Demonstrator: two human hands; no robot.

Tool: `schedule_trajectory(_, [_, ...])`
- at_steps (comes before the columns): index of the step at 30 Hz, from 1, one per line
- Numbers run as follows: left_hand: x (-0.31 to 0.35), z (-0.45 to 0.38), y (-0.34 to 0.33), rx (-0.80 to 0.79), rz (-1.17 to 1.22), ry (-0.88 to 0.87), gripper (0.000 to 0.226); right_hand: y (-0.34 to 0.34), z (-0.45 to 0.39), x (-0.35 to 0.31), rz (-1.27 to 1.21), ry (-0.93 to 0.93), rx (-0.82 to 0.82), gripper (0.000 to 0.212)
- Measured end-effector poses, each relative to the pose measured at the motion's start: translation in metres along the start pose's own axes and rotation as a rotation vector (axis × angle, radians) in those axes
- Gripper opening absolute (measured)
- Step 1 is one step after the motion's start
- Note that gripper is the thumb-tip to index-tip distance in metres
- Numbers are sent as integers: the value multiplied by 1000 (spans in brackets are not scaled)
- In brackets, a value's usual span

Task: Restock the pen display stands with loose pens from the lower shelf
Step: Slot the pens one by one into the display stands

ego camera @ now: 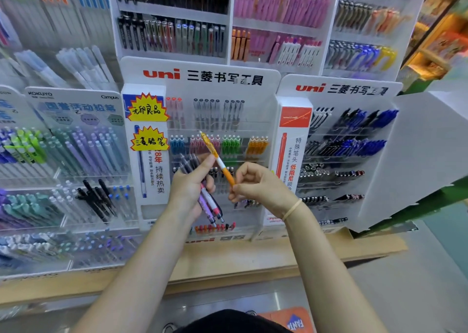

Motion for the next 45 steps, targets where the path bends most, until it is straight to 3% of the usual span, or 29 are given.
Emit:
schedule_trajectory(4, [-3, 2, -19, -84, -35, -82, 12, 18, 0, -2, -15, -21, -34, 20])
schedule_trajectory(7, [-3, -2, -29, -62, -177, -138, 10, 28, 0, -8, 35, 38, -12, 6])
schedule_trajectory(10, [-8, -5, -35, -67, -425, -195, 10, 41, -5, -20, 53, 154, 108, 16])
schedule_trajectory(13, [-17, -2, -43, -172, -556, -218, 8, 54, -10, -34, 39, 220, 148, 21])
schedule_trajectory(20, [-19, -7, -53, -157, -551, -202, 13, 71, -15, -52, 59, 244, 107, 16])
schedule_trajectory(25, [-11, -16, -49, 17, -531, -188, 18, 73, -19, -86, 86, 450, 223, 9])
schedule_trajectory(31, [-9, -15, -48, -1, -470, -144, 17, 62, -29, -103, 136, 611, 279, 6])
schedule_trajectory(34, [-9, -12, -46, -8, -455, -126, 15, 55, -40, -86, 248, 568, 276, 14])
schedule_trajectory(45, [-10, -8, -39, -66, -384, -68, 13, 46, -65, -59, 669, 331, 257, 10])
Point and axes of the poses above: each hand's wrist, its own z-axis away from the middle knuckle, its own y-axis out of the back of the hand, x = y × z, the point moved 1 cm from there along -z, towards the middle knuckle, and after that the axes turned 13 degrees about -z, right-handed, at the moved point
